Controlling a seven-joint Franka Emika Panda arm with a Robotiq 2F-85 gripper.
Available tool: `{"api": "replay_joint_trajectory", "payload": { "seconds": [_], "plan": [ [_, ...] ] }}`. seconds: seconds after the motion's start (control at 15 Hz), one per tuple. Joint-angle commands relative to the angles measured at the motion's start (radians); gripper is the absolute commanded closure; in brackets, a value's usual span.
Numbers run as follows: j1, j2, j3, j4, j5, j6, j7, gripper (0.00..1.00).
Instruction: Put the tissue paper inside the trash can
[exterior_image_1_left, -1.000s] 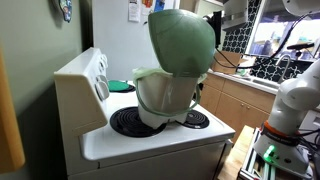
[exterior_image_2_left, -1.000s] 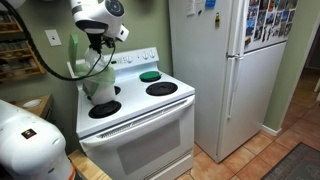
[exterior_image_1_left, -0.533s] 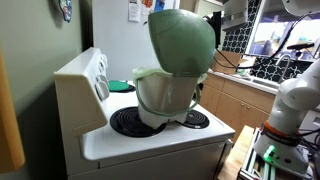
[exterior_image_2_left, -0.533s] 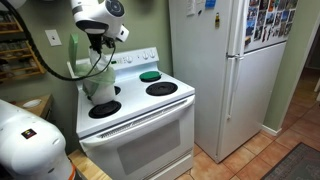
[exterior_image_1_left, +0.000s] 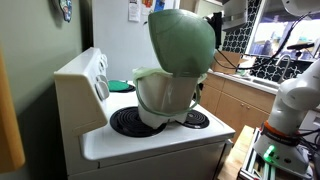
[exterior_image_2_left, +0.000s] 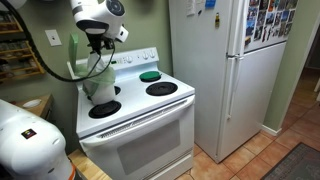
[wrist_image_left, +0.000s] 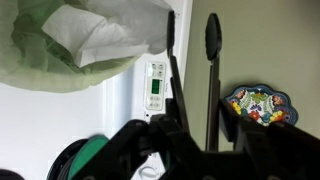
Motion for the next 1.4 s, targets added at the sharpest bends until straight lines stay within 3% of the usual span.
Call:
{"api": "replay_joint_trajectory", "payload": {
  "seconds": [0.0,0.13,0.53,0.6,0.67,0.73,0.8,0.93,1.13,1.27,1.33],
  "plan": [
    [-0.015,-0.004,0.003,0.004,-0.061,-0.028,0.060,0.84],
    [-0.016,-0.005,0.002,0.005,-0.093,-0.038,0.088,0.98],
    [-0.024,0.028,0.021,0.067,-0.273,-0.085,0.235,0.91],
    [-0.024,0.034,0.024,0.081,-0.306,-0.090,0.263,0.49],
    [-0.024,0.038,0.025,0.091,-0.336,-0.095,0.284,0.55],
    [-0.023,0.044,0.024,0.103,-0.364,-0.108,0.308,0.88],
    [-0.022,0.049,0.022,0.112,-0.387,-0.118,0.325,0.89],
    [-0.021,0.059,0.020,0.130,-0.427,-0.136,0.355,0.68],
    [-0.019,0.071,0.015,0.154,-0.469,-0.169,0.389,0.73],
    [-0.019,0.077,0.013,0.167,-0.495,-0.192,0.413,0.65],
    [-0.020,0.077,0.012,0.171,-0.508,-0.209,0.427,0.50]
  ]
}}
